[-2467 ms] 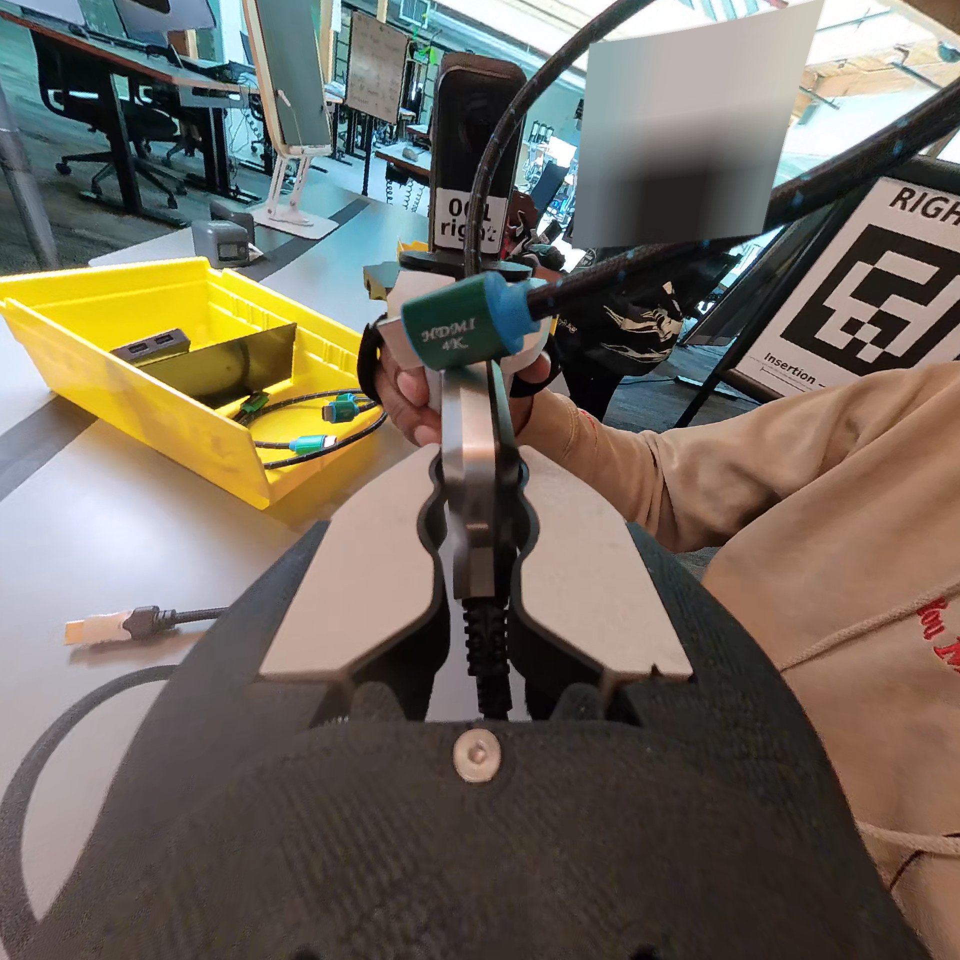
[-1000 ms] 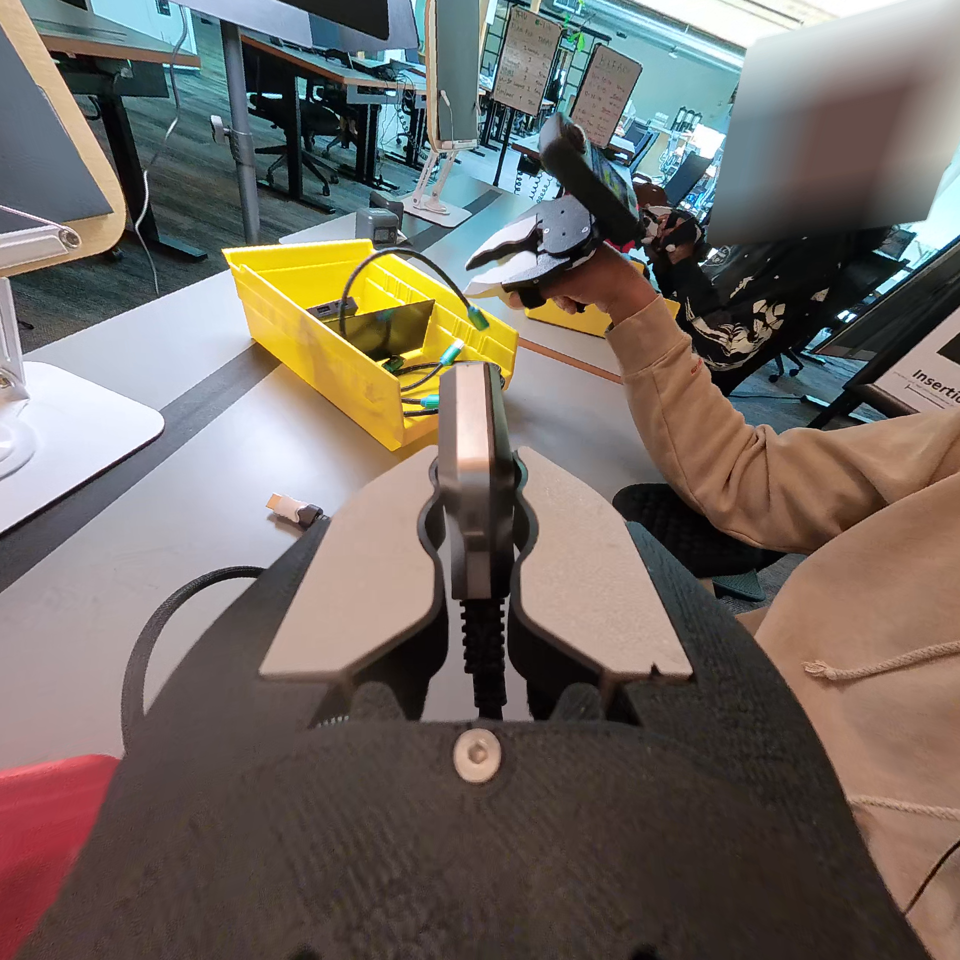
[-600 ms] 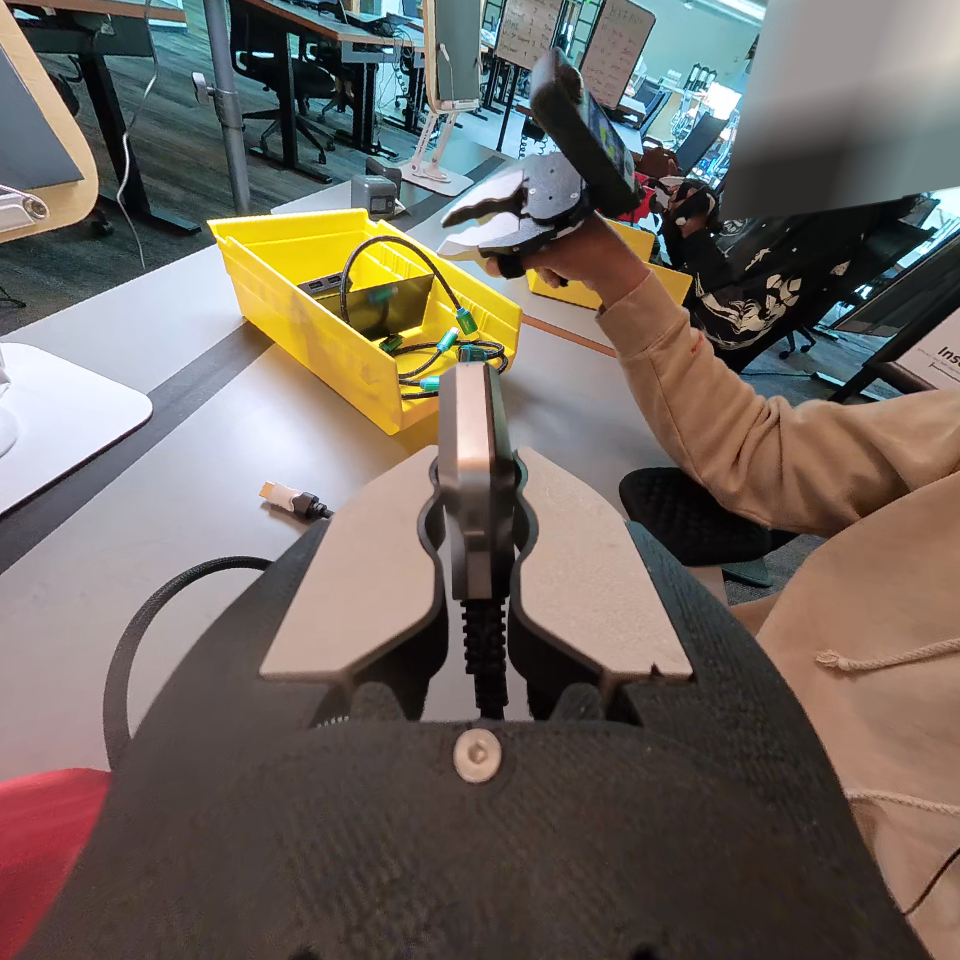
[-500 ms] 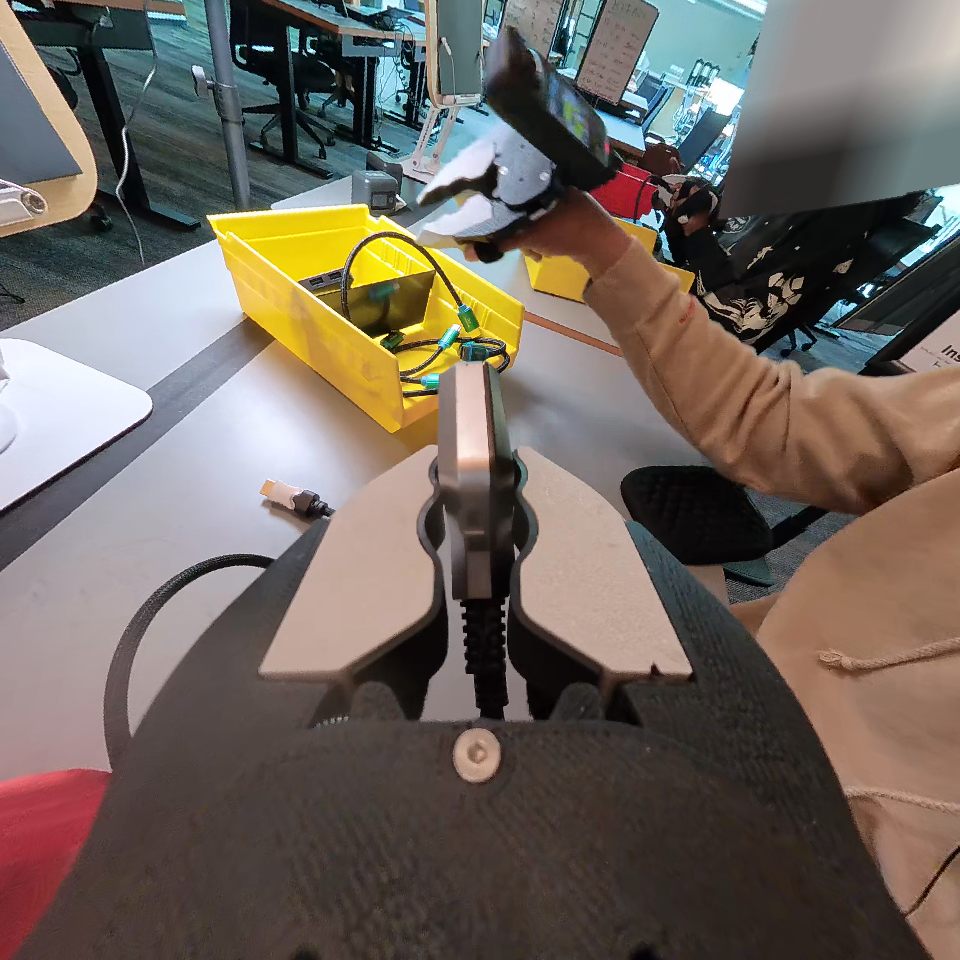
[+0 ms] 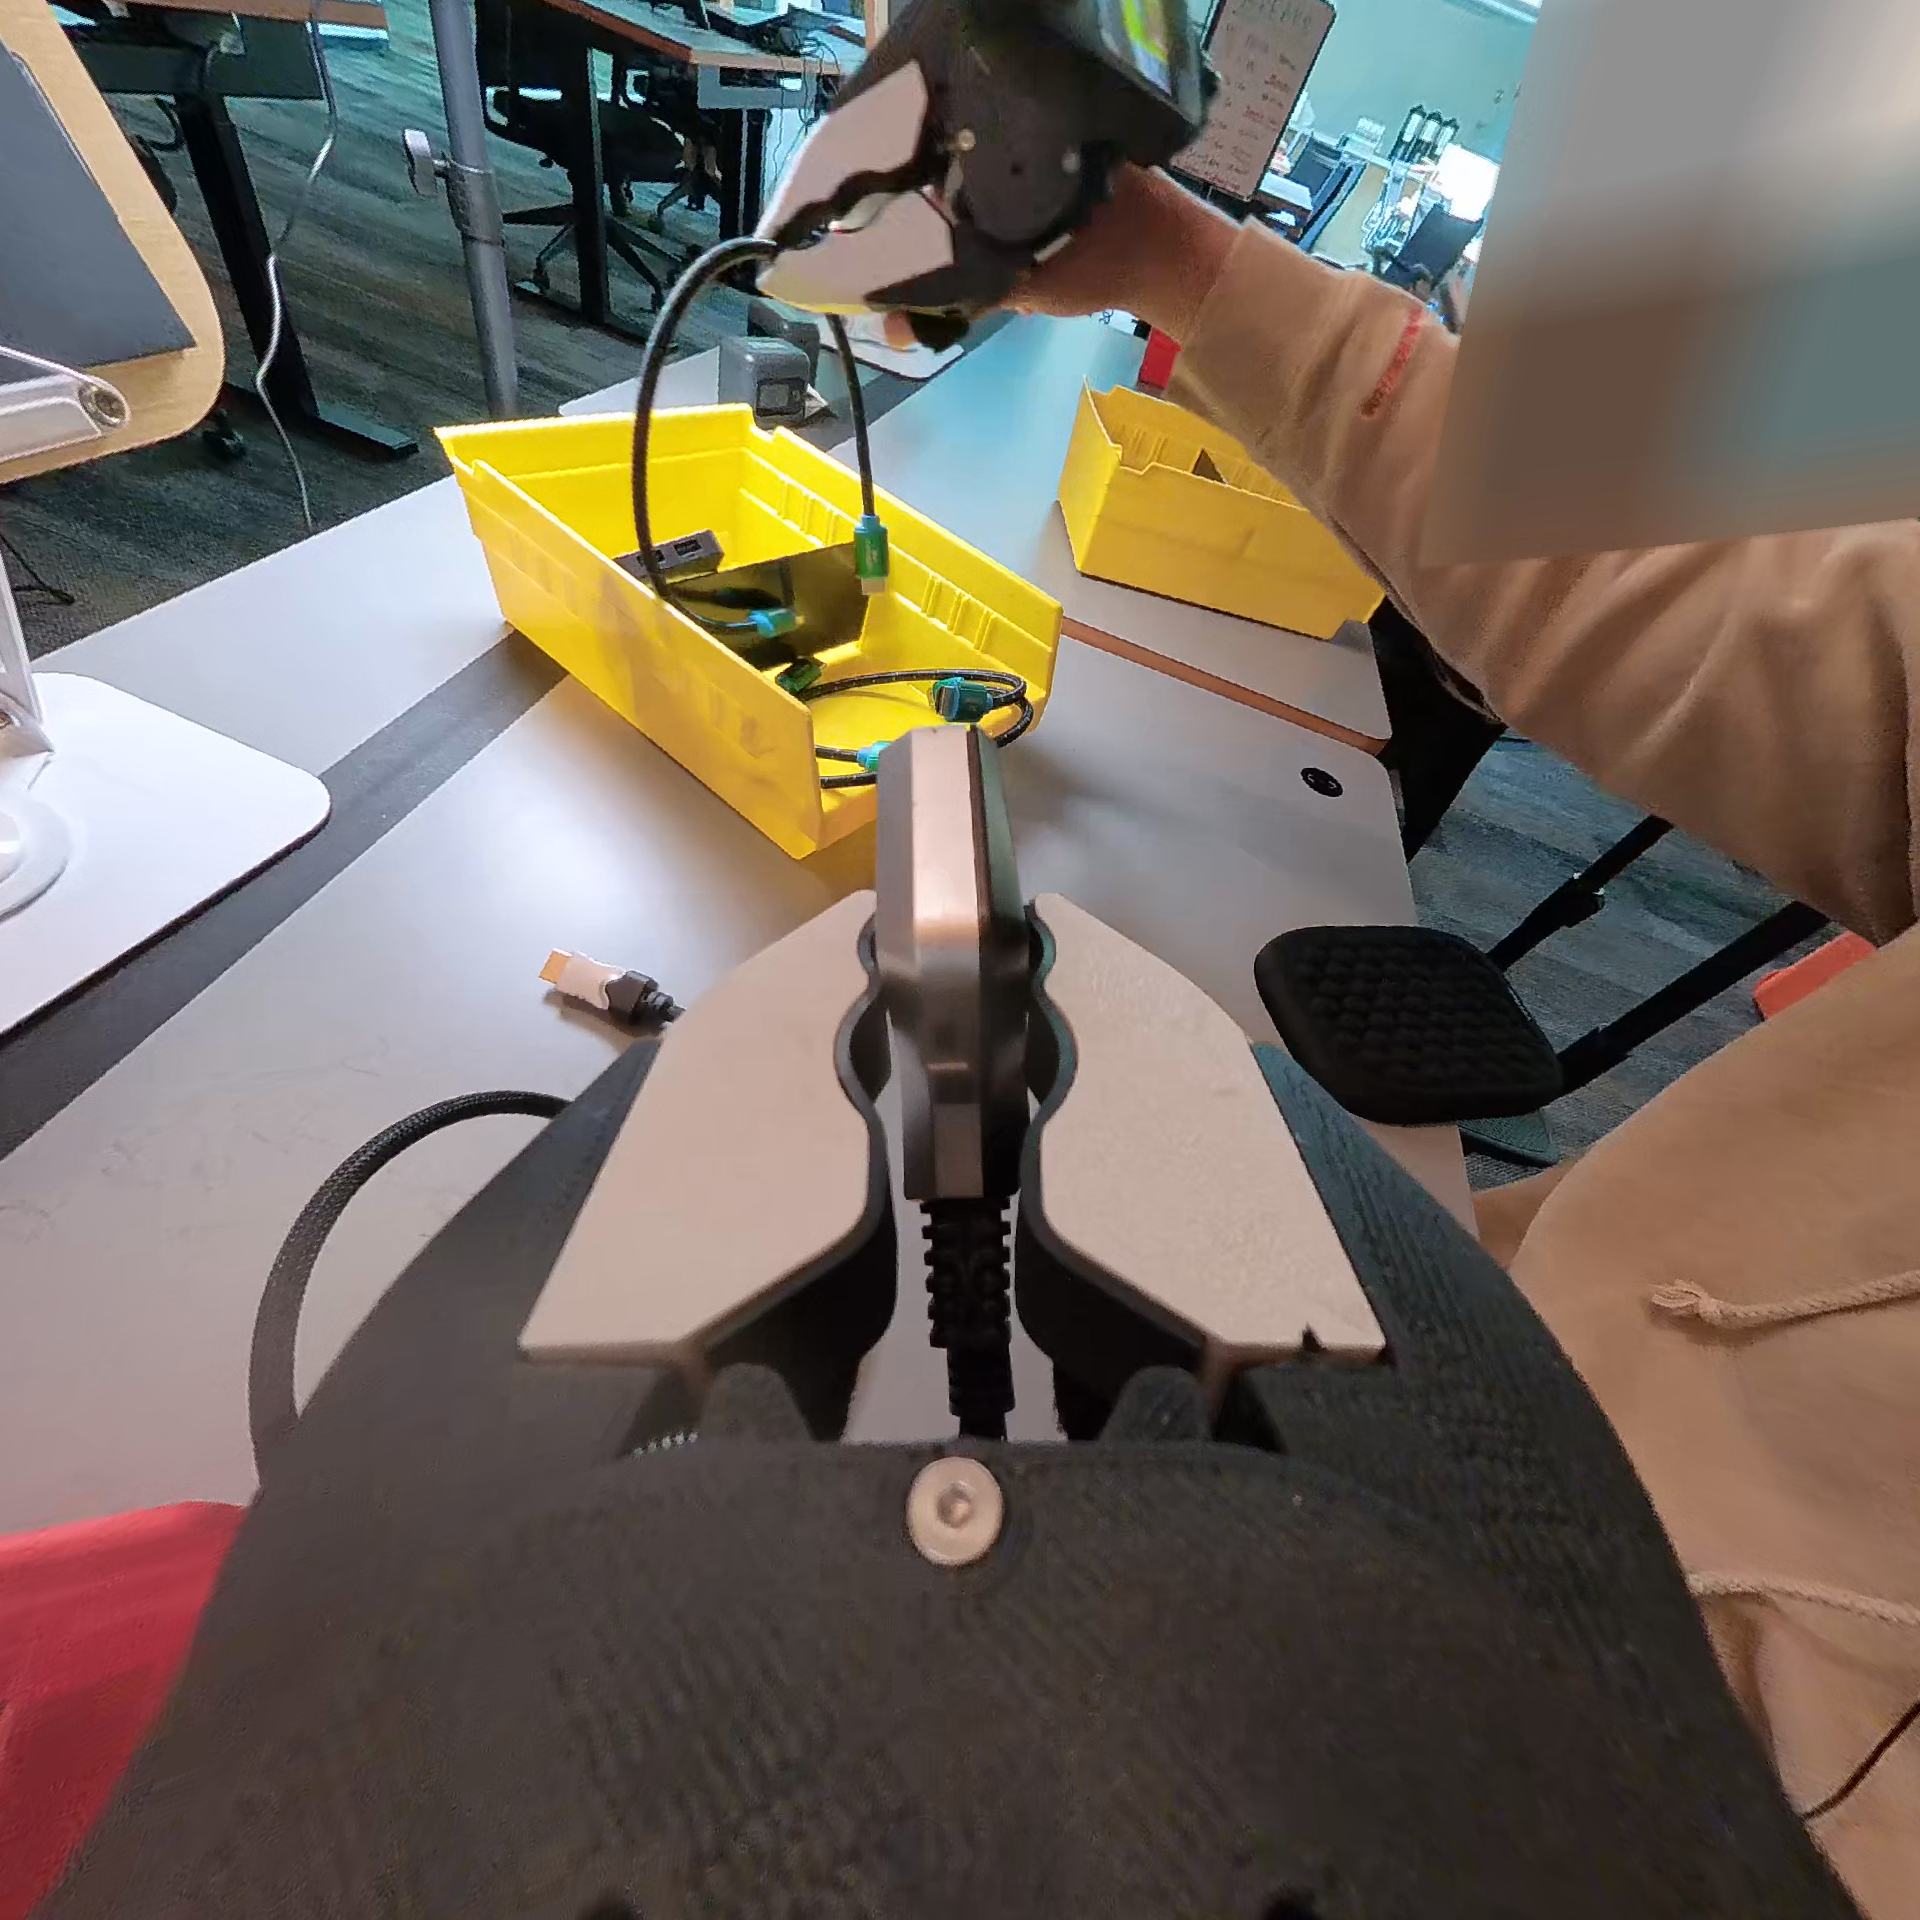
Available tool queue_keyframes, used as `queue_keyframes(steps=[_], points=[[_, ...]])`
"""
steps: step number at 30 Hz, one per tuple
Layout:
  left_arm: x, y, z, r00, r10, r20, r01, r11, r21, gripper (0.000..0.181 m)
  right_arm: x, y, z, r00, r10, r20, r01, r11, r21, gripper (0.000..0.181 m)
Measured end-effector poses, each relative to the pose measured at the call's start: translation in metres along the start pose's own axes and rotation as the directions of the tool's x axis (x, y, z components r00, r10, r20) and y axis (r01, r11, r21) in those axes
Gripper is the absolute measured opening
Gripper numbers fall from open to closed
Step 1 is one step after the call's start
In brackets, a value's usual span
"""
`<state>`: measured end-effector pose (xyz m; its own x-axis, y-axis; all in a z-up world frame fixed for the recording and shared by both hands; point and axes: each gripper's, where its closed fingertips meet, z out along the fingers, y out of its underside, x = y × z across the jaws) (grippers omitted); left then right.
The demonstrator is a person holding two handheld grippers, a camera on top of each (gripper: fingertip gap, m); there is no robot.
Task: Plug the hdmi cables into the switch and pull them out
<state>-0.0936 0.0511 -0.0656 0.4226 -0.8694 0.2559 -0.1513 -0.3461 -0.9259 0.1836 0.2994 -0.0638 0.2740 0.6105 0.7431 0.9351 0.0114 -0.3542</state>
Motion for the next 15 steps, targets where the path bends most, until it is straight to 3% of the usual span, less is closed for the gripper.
queue_keyframes(steps=[3,8,12,15], points=[[0.004,-0.004,-0.004,1.000,0.019,0.004,-0.019,1.000,0.010,0.022,-0.028,0.000,-0.026,0.986,-0.140,-0.088,0.146,0.987,0.069,0.007],[0.008,-0.009,-0.006,1.000,0.031,0.003,-0.031,0.999,0.021,0.022,-0.123,0.030,-0.050,0.971,-0.237,-0.009,0.236,0.964,0.123,0.007],[0.011,-0.006,0.001,1.000,0.030,-0.010,-0.030,1.000,0.006,0.022,-0.166,0.043,-0.071,0.954,-0.192,0.233,0.179,0.981,0.077,0.008],[0.016,-0.006,0.005,0.999,0.043,-0.015,-0.043,0.999,-0.005,0.022,-0.184,0.045,-0.069,0.921,-0.178,0.347,0.181,0.983,0.024,0.008]])
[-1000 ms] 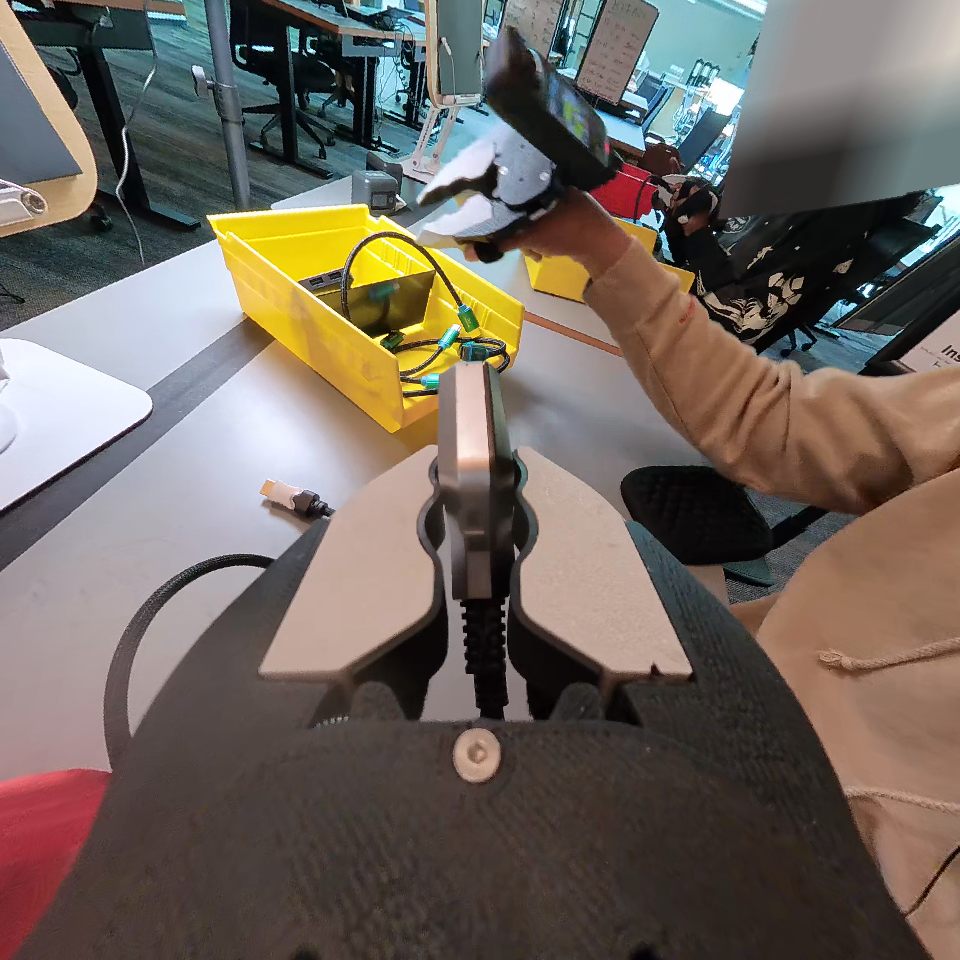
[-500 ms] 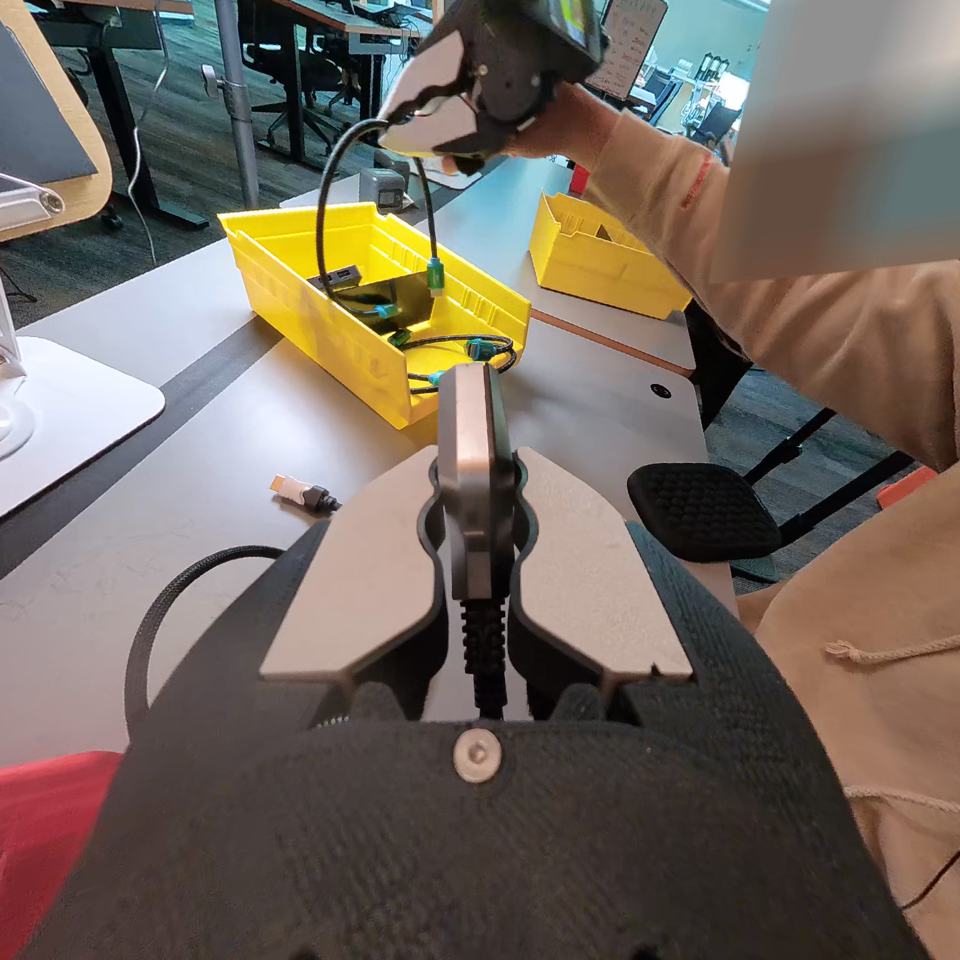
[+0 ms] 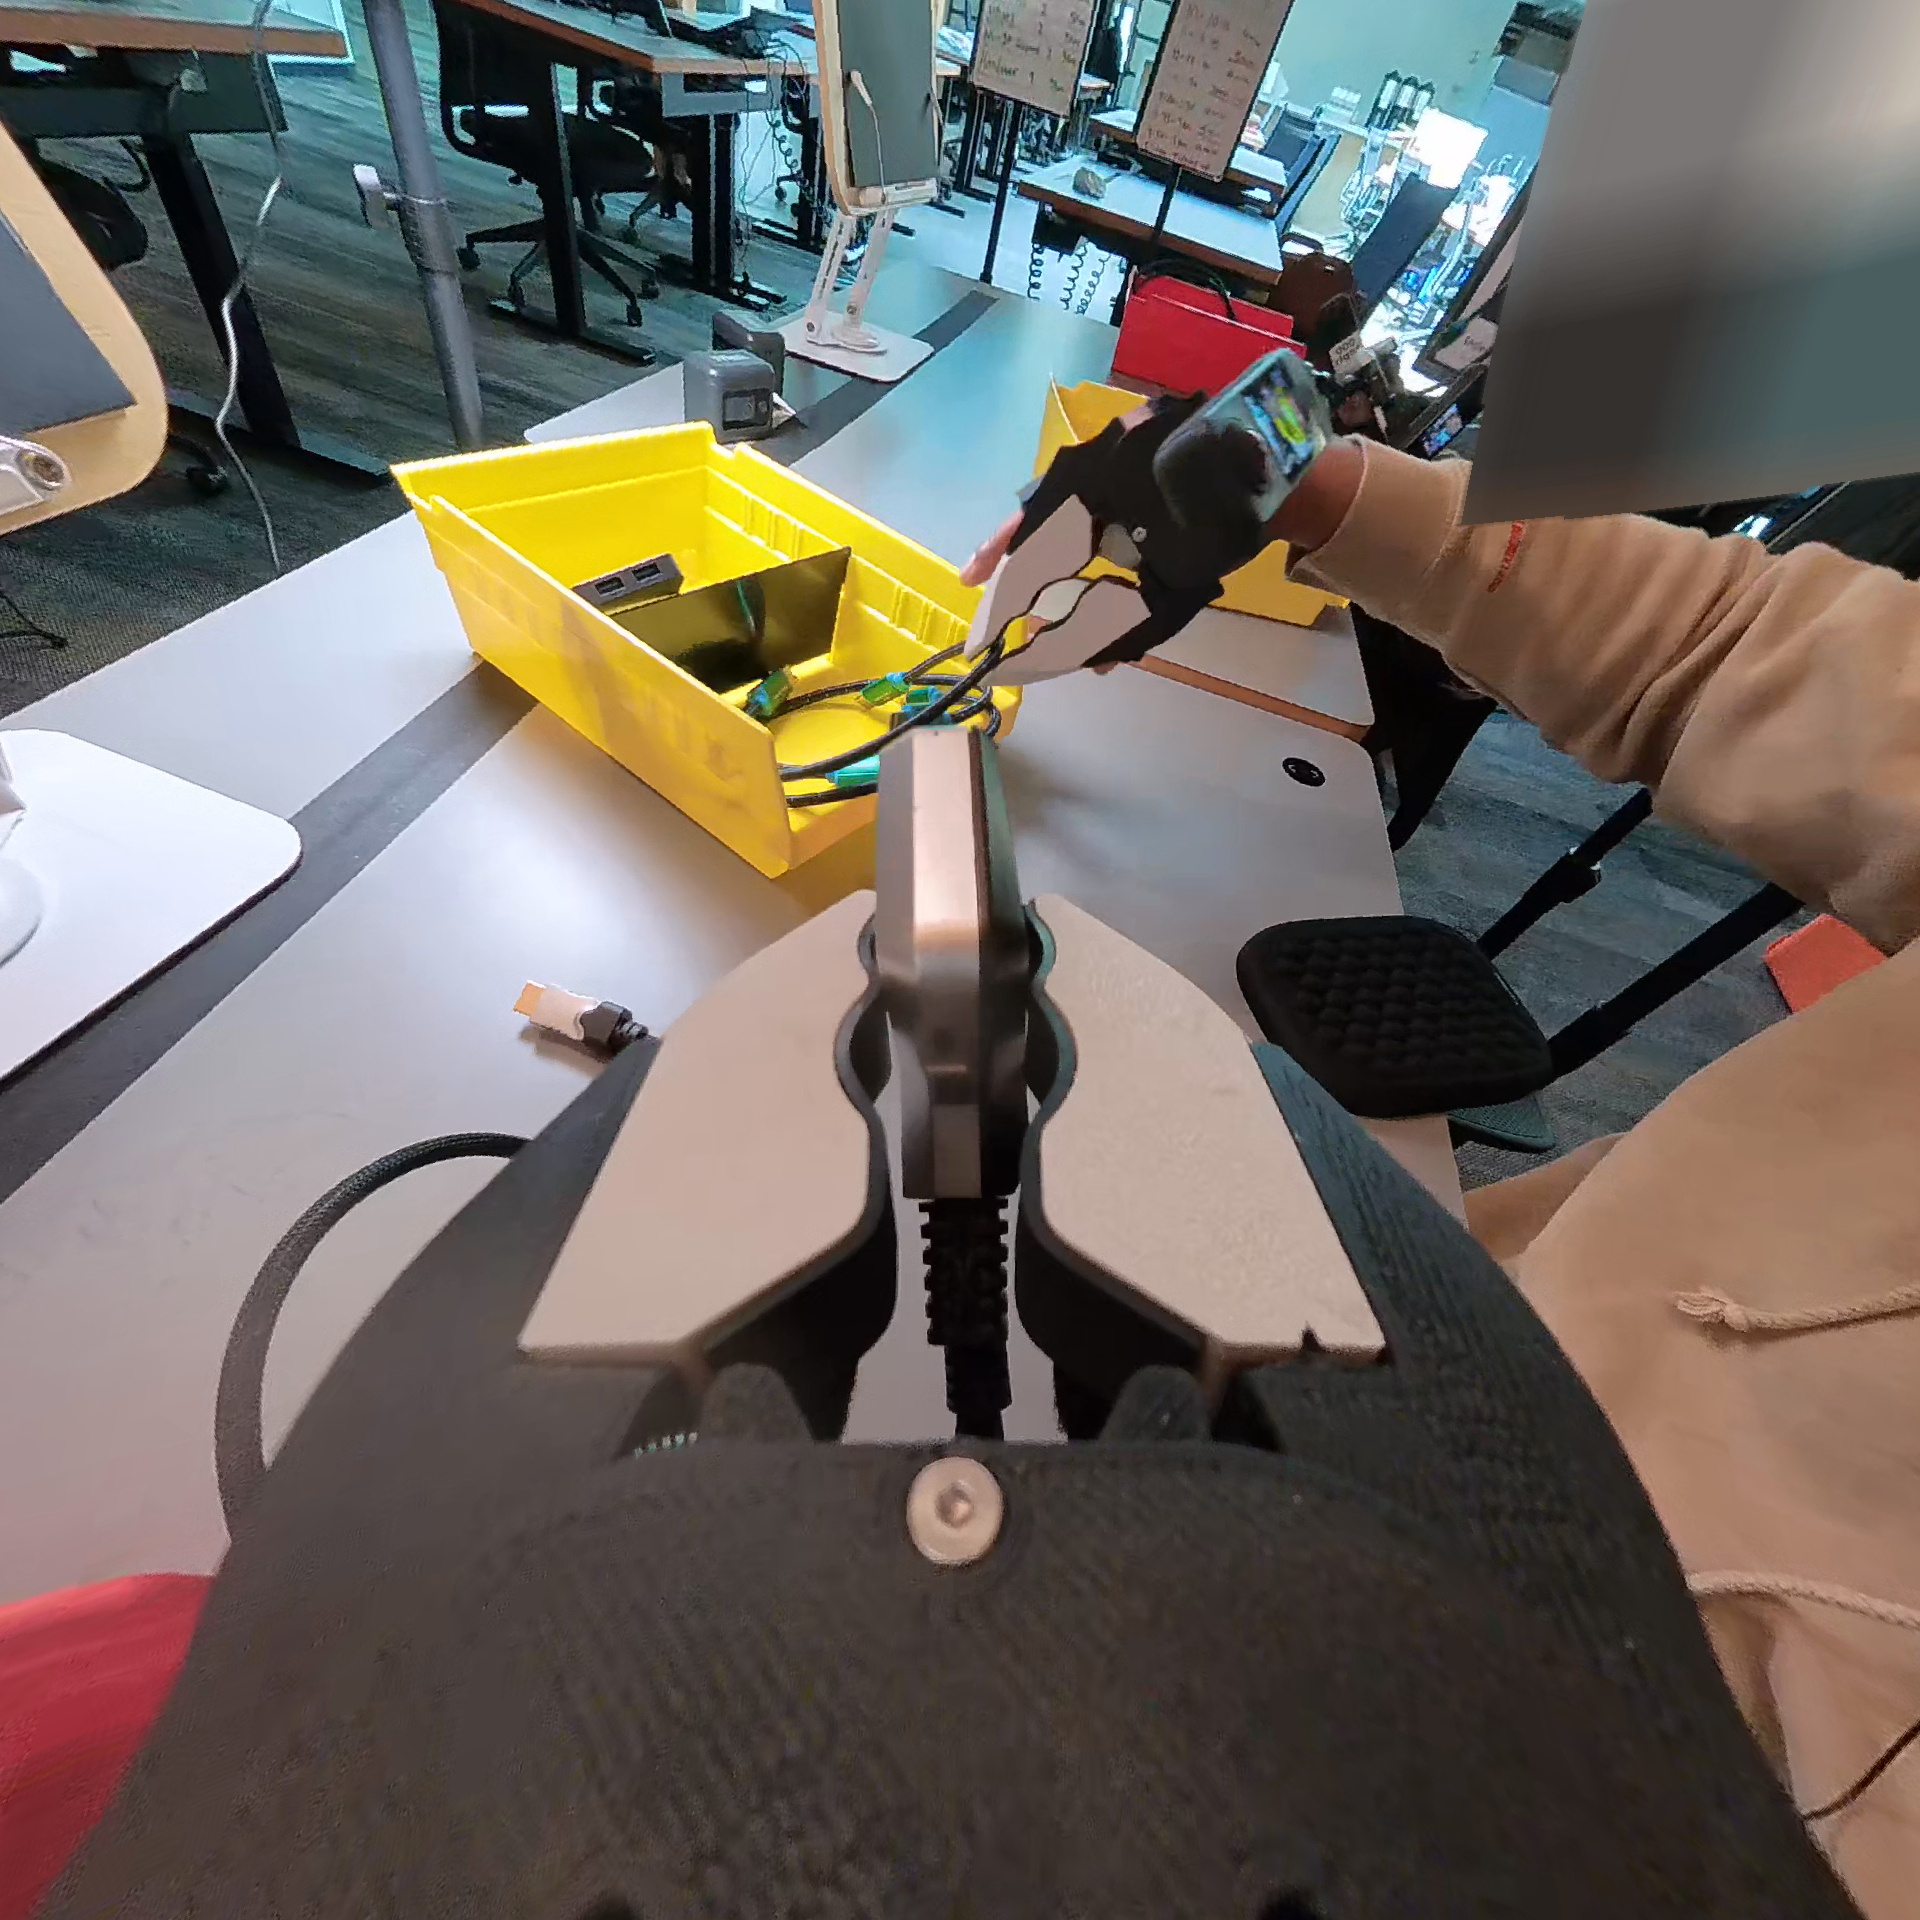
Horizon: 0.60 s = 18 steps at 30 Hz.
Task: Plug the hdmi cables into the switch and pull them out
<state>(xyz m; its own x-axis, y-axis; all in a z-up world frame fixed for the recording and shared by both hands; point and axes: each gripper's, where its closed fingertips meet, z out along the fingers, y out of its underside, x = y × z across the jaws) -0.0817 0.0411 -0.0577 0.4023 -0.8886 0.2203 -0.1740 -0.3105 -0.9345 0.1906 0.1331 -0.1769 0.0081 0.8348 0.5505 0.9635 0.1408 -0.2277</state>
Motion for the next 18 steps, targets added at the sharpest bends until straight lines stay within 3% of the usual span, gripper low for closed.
queue_keyframes(steps=[3,6,8,11,14,18], points=[[0.004,0.000,0.001,1.000,0.011,-0.001,-0.011,1.000,-0.007,0.022,-0.014,-0.007,0.018,0.987,0.047,0.153,-0.040,0.998,-0.046,0.007],[0.006,0.001,0.001,1.000,0.019,0.003,-0.019,1.000,-0.014,0.022,-0.013,-0.009,0.032,0.983,0.035,0.178,-0.015,0.994,-0.111,0.009],[0.005,0.002,0.001,1.000,0.023,0.006,-0.023,1.000,-0.018,0.022,-0.006,-0.018,0.026,0.984,0.078,0.162,-0.059,0.991,-0.119,0.033],[0.004,0.003,0.006,1.000,0.012,-0.009,-0.012,1.000,-0.020,0.022,0.006,-0.075,-0.007,0.975,0.156,0.160,-0.179,0.974,0.136,0.044],[0.008,0.007,0.015,0.999,0.010,-0.044,-0.012,0.999,-0.034,0.022,-0.003,-0.150,-0.049,0.955,0.154,0.253,-0.255,0.864,0.434,0.048],[0.033,0.005,0.027,0.990,0.056,-0.126,-0.061,0.998,-0.035,0.022,-0.033,-0.220,-0.074,0.925,0.063,0.376,-0.288,0.760,0.582,0.054]])
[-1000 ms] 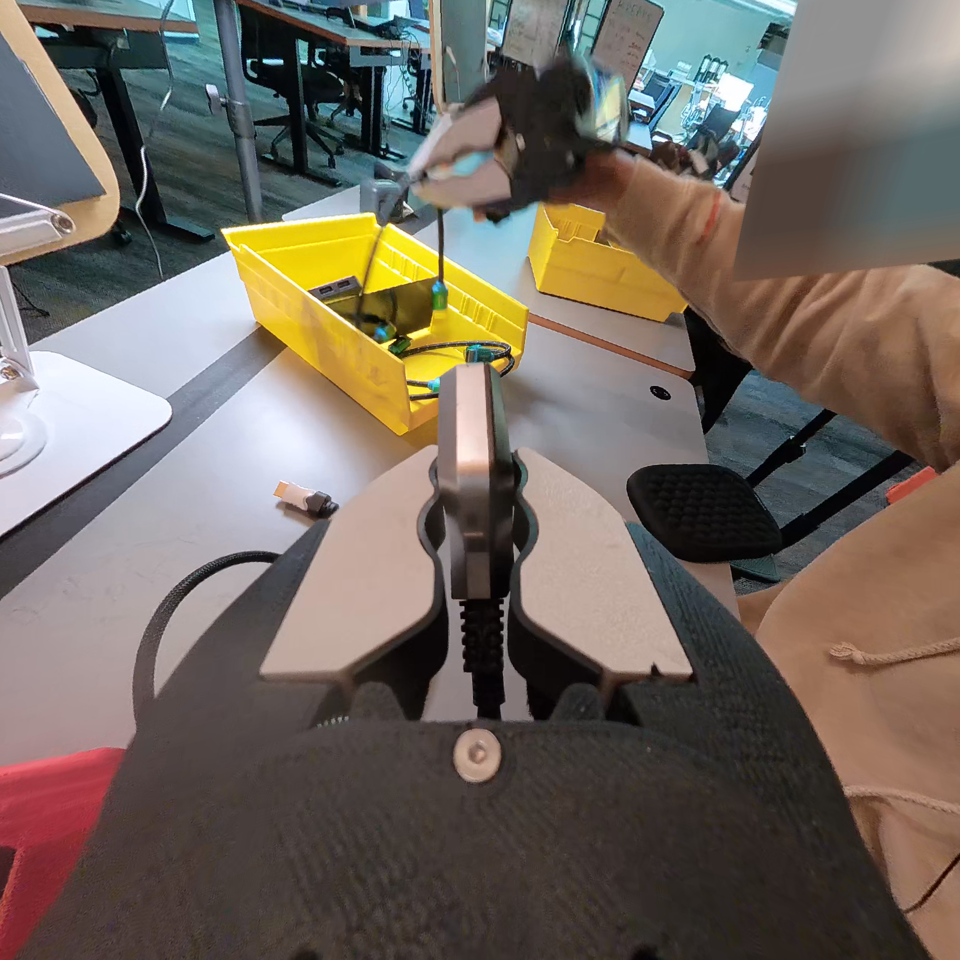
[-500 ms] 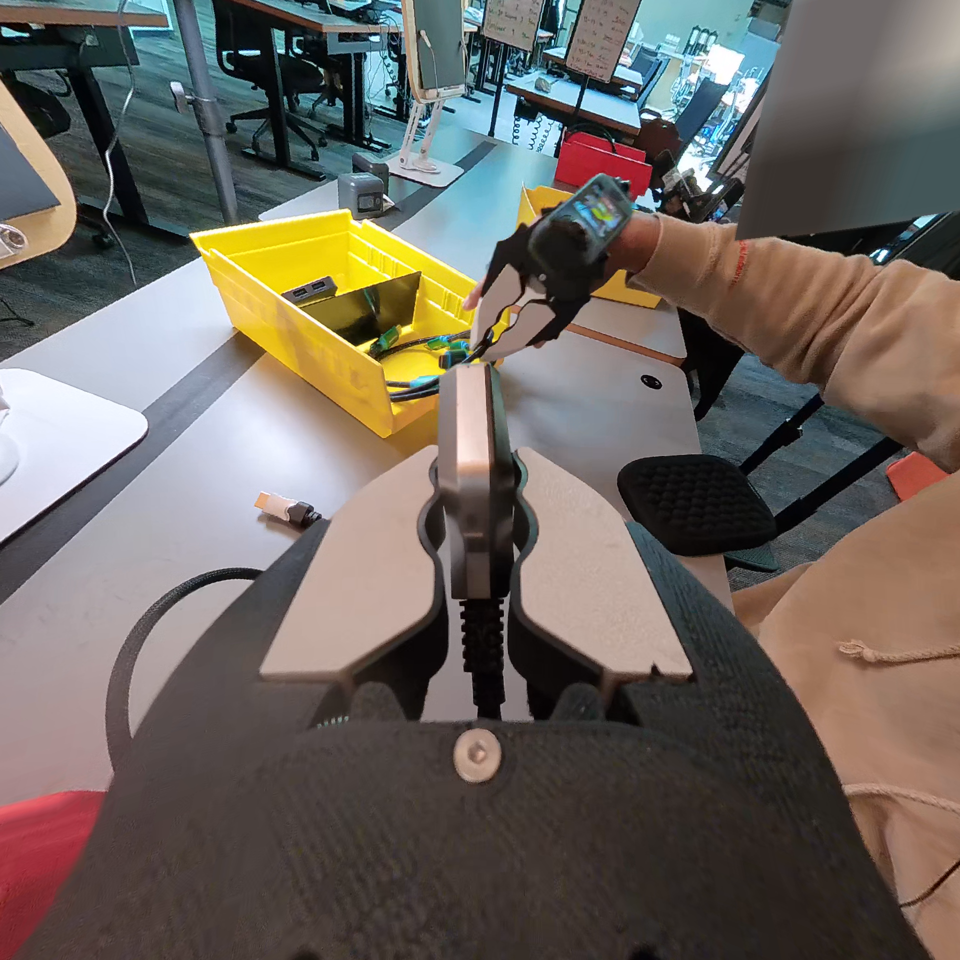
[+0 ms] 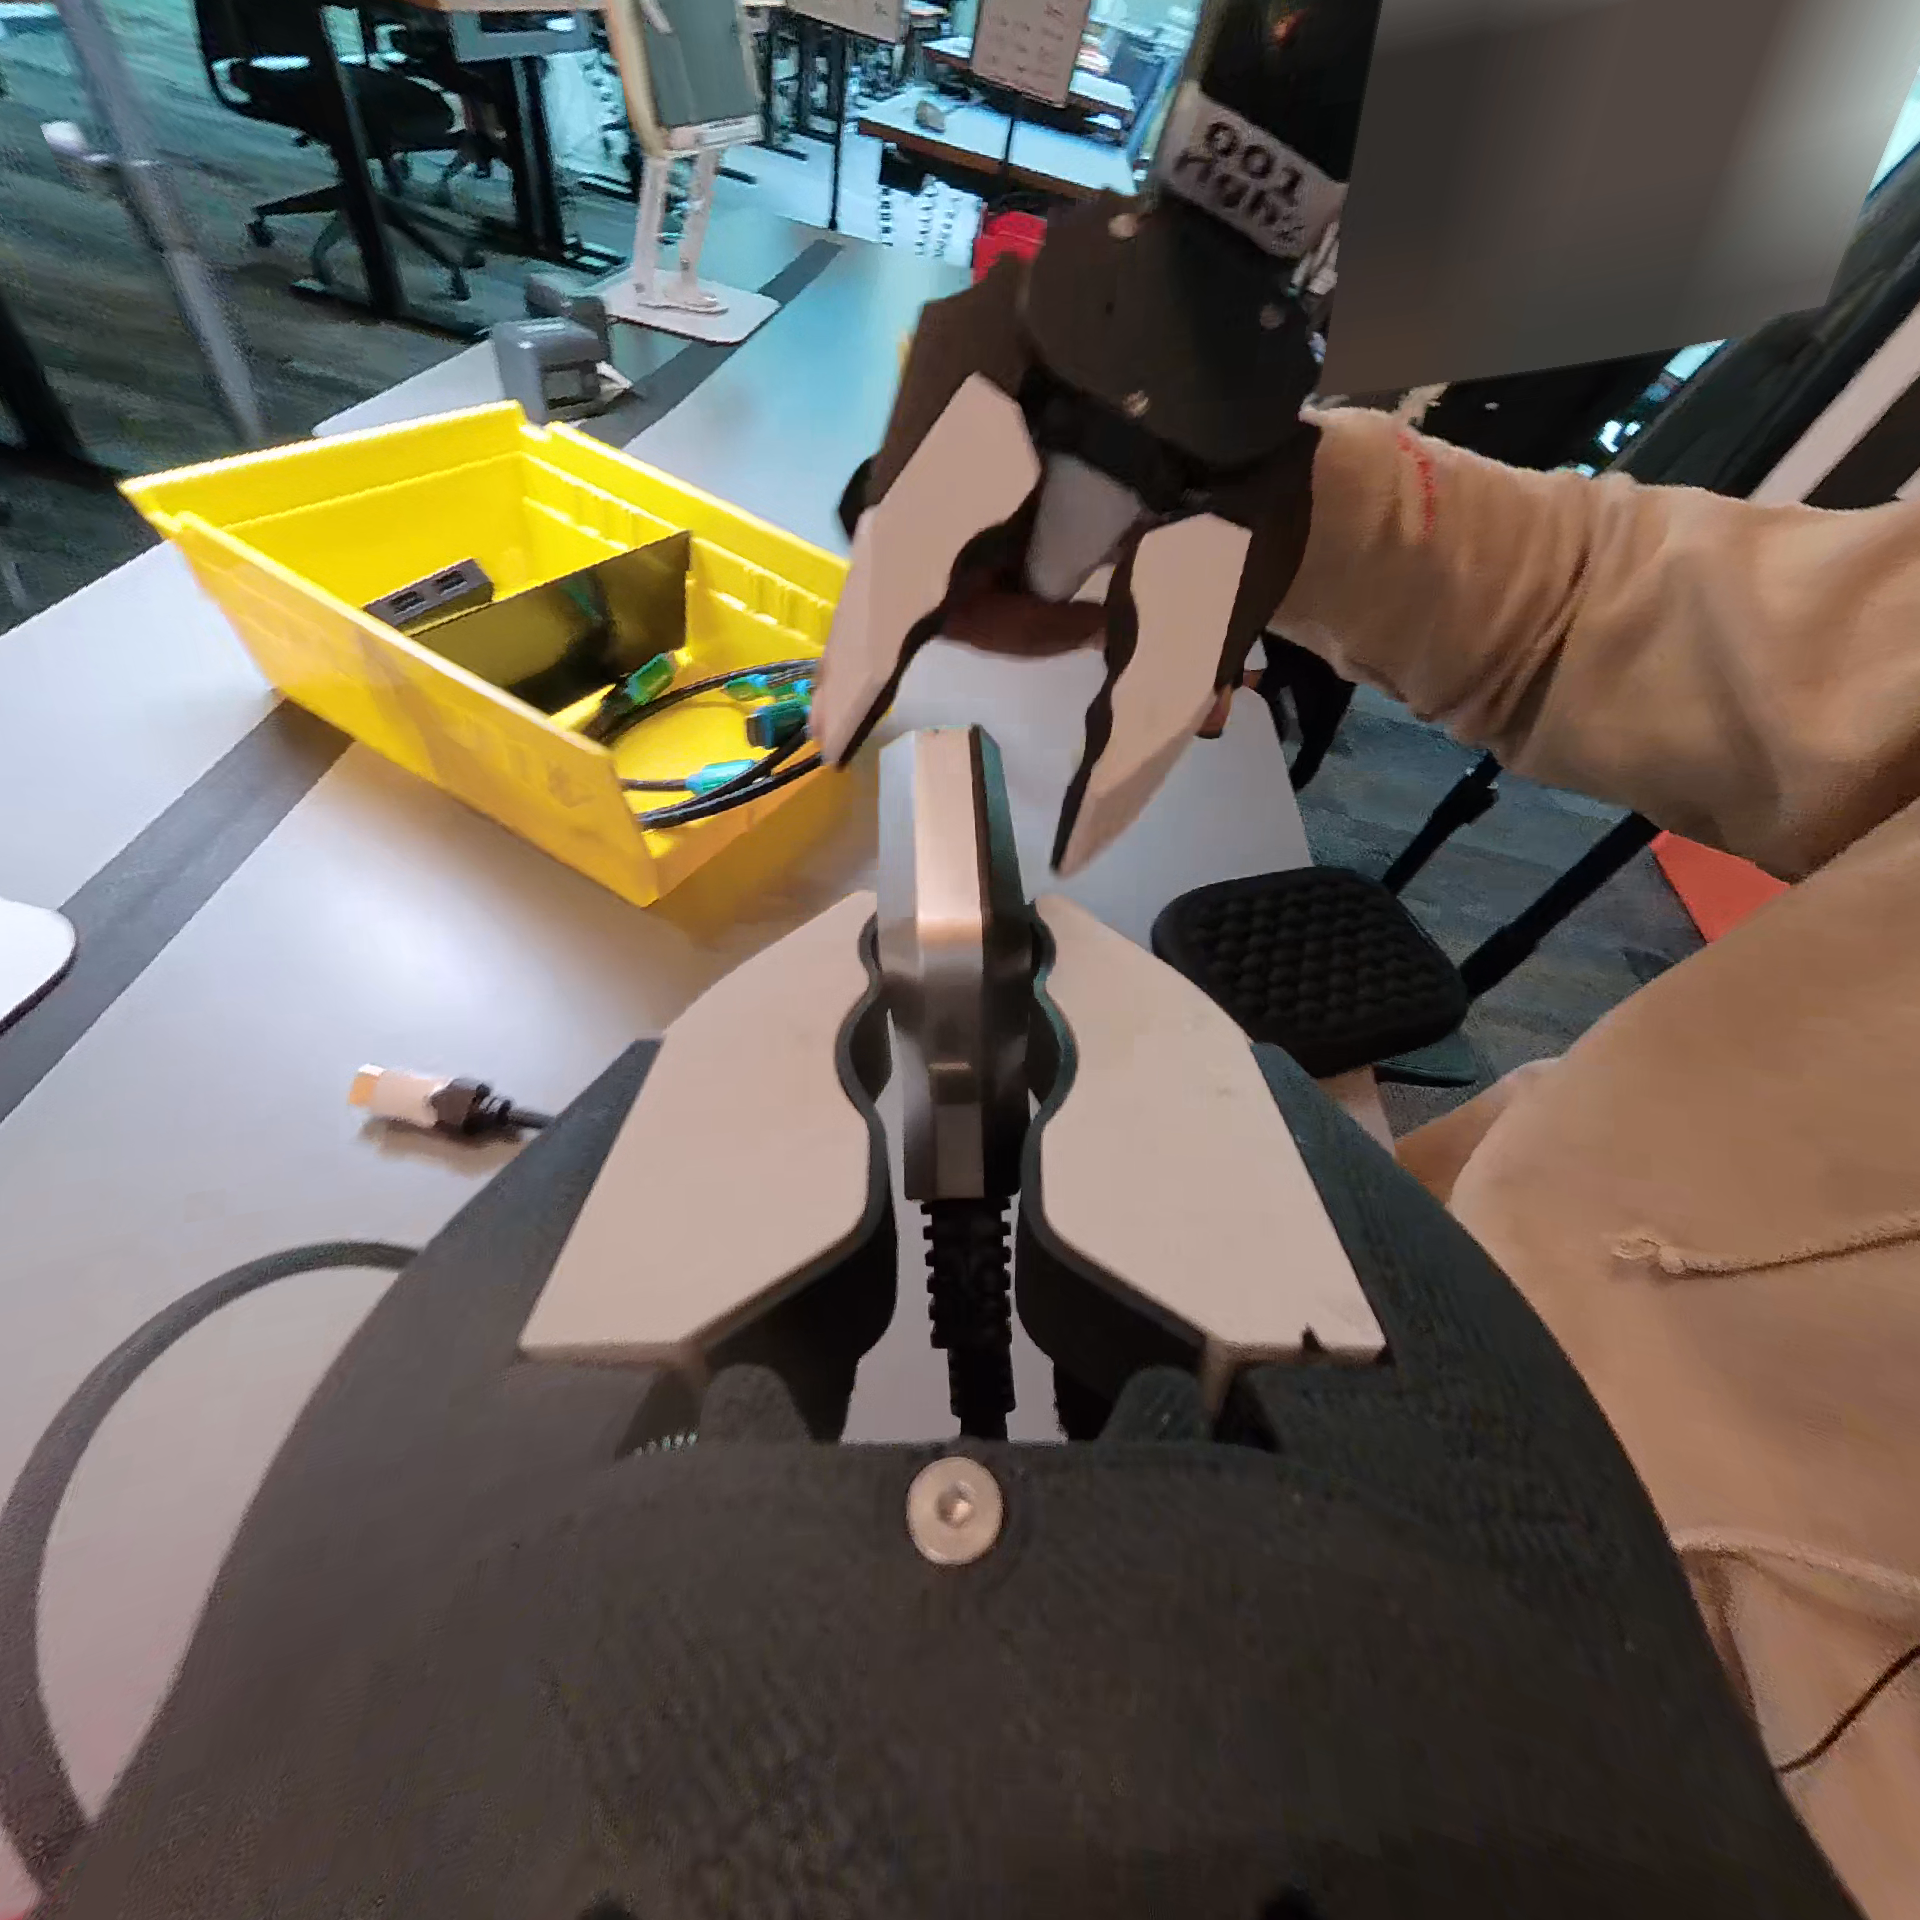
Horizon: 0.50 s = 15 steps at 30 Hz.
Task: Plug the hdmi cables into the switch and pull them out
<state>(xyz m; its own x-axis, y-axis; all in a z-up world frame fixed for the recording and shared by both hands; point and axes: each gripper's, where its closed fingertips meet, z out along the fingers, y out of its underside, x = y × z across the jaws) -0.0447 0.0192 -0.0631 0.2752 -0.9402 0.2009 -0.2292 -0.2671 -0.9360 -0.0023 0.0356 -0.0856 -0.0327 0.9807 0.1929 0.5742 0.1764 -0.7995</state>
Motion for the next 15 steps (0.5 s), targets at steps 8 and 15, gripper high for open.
queue_keyframes(steps=[8,15], points=[[0.022,-0.021,-0.021,0.996,0.059,-0.069,-0.051,0.992,0.112,0.028,-0.029,-0.044,0.017,0.976,-0.004,0.217,-0.018,0.995,0.097,0.023],[-0.012,0.002,-0.052,0.993,0.074,0.096,-0.074,0.997,-0.002,0.046,-0.010,-0.049,-0.046,0.990,0.064,0.129,-0.094,0.965,0.243,0.023]])
